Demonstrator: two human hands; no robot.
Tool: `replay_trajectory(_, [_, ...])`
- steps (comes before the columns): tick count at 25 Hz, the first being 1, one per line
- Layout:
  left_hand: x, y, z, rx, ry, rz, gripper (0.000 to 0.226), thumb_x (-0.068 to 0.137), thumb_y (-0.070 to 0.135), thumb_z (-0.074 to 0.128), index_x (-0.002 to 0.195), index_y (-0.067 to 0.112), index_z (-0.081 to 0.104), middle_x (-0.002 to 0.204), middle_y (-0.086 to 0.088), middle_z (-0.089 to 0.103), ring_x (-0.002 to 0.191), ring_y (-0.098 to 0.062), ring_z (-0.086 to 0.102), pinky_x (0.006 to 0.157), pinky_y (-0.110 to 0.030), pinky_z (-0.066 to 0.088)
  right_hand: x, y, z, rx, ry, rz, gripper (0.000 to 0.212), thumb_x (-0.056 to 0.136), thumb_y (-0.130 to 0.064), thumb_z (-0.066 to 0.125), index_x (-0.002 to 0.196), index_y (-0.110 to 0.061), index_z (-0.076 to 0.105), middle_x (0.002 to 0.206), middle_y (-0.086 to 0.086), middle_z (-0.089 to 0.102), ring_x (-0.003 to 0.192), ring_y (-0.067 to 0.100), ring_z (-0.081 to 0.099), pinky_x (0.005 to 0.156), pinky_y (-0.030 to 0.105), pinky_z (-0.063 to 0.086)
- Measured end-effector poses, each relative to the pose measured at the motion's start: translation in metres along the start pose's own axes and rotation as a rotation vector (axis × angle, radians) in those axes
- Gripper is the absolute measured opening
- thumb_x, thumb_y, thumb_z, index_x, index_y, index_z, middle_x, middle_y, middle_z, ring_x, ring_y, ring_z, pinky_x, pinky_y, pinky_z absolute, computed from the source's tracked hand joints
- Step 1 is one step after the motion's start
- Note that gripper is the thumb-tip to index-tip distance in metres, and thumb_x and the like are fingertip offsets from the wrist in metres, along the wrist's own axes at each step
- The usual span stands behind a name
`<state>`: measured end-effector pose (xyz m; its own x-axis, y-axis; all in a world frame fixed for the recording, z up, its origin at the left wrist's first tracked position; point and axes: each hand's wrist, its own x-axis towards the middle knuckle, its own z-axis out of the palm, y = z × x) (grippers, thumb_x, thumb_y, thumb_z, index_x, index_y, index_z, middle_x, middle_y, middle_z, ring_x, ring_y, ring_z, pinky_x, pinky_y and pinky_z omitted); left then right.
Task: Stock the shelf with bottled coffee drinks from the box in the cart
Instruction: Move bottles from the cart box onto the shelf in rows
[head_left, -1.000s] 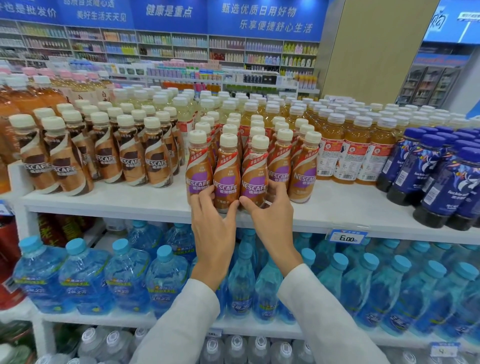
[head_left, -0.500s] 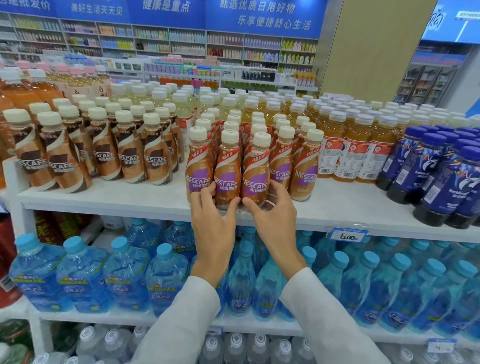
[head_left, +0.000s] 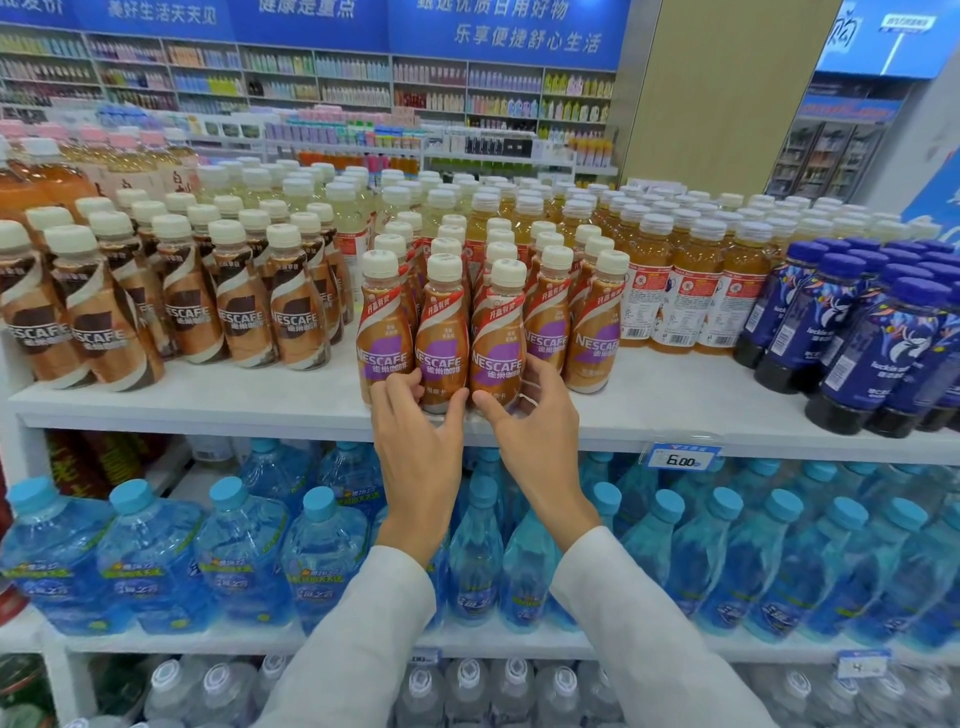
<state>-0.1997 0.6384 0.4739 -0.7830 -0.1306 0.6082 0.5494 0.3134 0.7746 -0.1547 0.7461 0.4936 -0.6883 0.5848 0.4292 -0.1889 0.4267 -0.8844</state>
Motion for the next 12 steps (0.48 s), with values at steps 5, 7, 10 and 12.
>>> replay_trajectory(5, [0.0007,0.003,-0.0014,-0.056,0.015,-0.038,0.047,0.084,0.035,0.083,0.11,0.034,0.044,0.108,0.009,0.049,0.101,-0.014,0.055,0.083,-0.034,0.055,-0.0021,-0.001,0.0024,-0.021,0.026,0.001,0.062,0.083,-0.037,0.083,0.136,-0.029,0.052,0.124,-0.015,0.06,0.112,0.003,0.061,0.088,0.012,0.05])
replay_trajectory(7, [0.0004,0.0033,-0.0015,-0.08,0.023,-0.055,0.048,0.083,0.035,0.084,0.11,0.034,0.045,0.109,0.009,0.05,0.1,-0.012,0.054,0.083,-0.031,0.054,-0.002,-0.0015,0.0024,-0.02,0.027,0.009,0.063,0.083,-0.037,0.083,0.137,-0.028,0.051,0.126,-0.013,0.06,0.113,0.003,0.06,0.091,0.015,0.051])
replay_trajectory(10, [0.0011,0.0007,-0.0015,-0.078,0.021,-0.053,0.048,0.082,0.036,0.085,0.112,0.027,0.049,0.109,0.007,0.052,0.098,-0.01,0.054,0.083,-0.029,0.054,-0.0025,-0.0013,0.0031,-0.022,0.028,0.0,0.063,0.084,-0.037,0.083,0.137,-0.029,0.05,0.126,-0.015,0.059,0.114,0.003,0.06,0.095,0.02,0.052])
replay_trajectory(12, [0.0017,-0.0006,-0.001,-0.077,0.018,-0.054,0.049,0.082,0.036,0.085,0.114,0.024,0.051,0.11,0.006,0.053,0.098,-0.011,0.054,0.082,-0.03,0.054,-0.0031,-0.0016,0.0037,-0.022,0.03,-0.006,0.062,0.084,-0.037,0.082,0.137,-0.03,0.05,0.126,-0.015,0.059,0.114,0.003,0.059,0.096,0.022,0.053])
